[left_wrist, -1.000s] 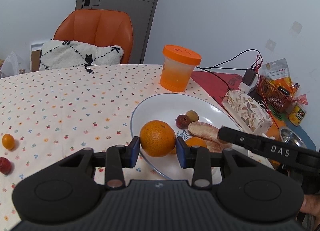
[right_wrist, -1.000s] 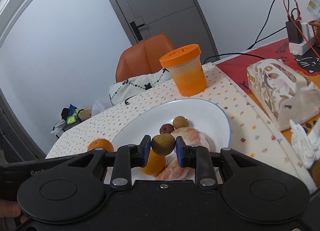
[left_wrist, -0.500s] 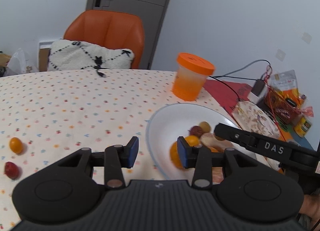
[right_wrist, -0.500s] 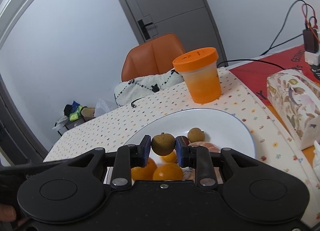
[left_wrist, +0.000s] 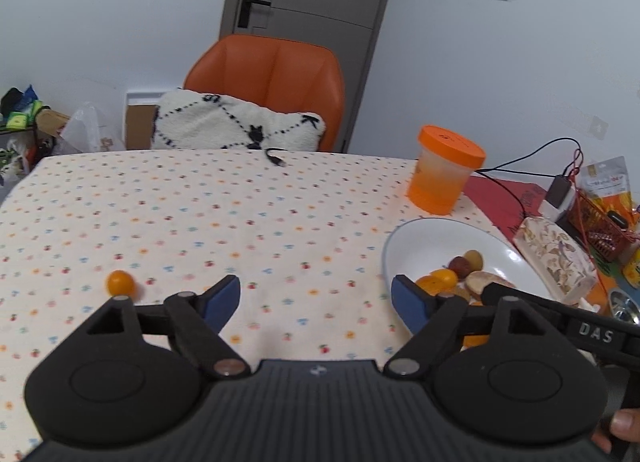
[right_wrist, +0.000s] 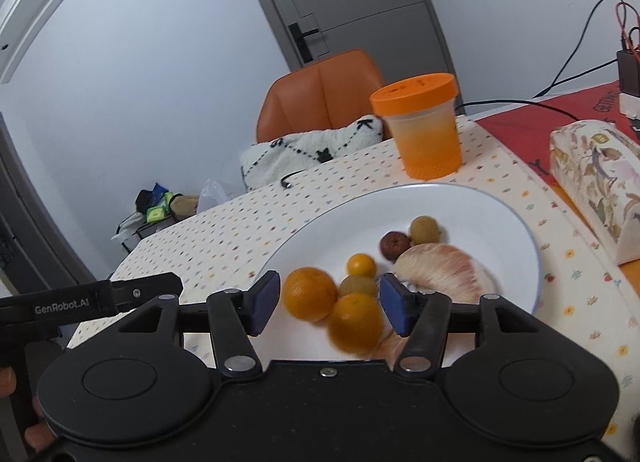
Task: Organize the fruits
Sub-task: 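Withdraw both open grippers from the plate toward the red plum and tangerine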
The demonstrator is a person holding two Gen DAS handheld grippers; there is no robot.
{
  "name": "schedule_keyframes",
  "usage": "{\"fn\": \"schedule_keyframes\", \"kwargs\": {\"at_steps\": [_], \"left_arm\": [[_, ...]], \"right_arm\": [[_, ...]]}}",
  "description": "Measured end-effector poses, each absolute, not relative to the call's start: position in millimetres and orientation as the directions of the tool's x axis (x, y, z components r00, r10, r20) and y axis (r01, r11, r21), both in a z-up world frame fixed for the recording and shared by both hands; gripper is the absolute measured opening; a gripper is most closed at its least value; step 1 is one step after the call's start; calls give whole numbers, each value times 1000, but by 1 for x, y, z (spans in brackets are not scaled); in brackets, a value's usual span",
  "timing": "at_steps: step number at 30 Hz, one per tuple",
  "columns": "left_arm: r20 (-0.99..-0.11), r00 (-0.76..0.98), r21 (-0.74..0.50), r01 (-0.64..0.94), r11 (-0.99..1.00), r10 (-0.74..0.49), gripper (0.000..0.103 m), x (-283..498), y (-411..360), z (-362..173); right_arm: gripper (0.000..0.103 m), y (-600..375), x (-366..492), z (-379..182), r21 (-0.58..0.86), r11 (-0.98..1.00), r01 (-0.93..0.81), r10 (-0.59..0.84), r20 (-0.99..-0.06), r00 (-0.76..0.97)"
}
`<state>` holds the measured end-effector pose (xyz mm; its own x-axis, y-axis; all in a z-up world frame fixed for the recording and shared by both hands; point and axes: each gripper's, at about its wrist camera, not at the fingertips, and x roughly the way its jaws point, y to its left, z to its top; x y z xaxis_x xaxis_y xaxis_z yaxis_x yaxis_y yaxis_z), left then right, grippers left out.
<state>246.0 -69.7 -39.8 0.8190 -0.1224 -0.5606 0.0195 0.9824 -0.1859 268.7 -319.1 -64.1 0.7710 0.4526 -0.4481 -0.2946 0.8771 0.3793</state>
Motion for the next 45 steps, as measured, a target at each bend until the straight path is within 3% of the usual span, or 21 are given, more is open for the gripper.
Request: {"fn": "schedule_keyframes", "kwargs": {"at_steps": [11, 22, 37, 45], "left_arm": [[-582, 808, -183, -22, 983, -90, 94, 224, -39, -42], [-606, 793, -189, -75, 979, -56, 95, 201, -7, -45], [-625, 781, -176, -122, 977, -15, 95, 183, 21, -50], [-632, 774, -174, -104, 979, -30, 95, 186, 27, -58]], "right_arm": [[70, -293, 257, -58, 371, 861, -346, 492, -444, 749], [87, -269, 243, -53, 350, 843, -410, 534, -438, 724], [103, -232, 231, -54, 301, 837, -457, 548, -459, 699], [103, -219, 228, -60, 290, 834, -469, 551, -480, 683]]}}
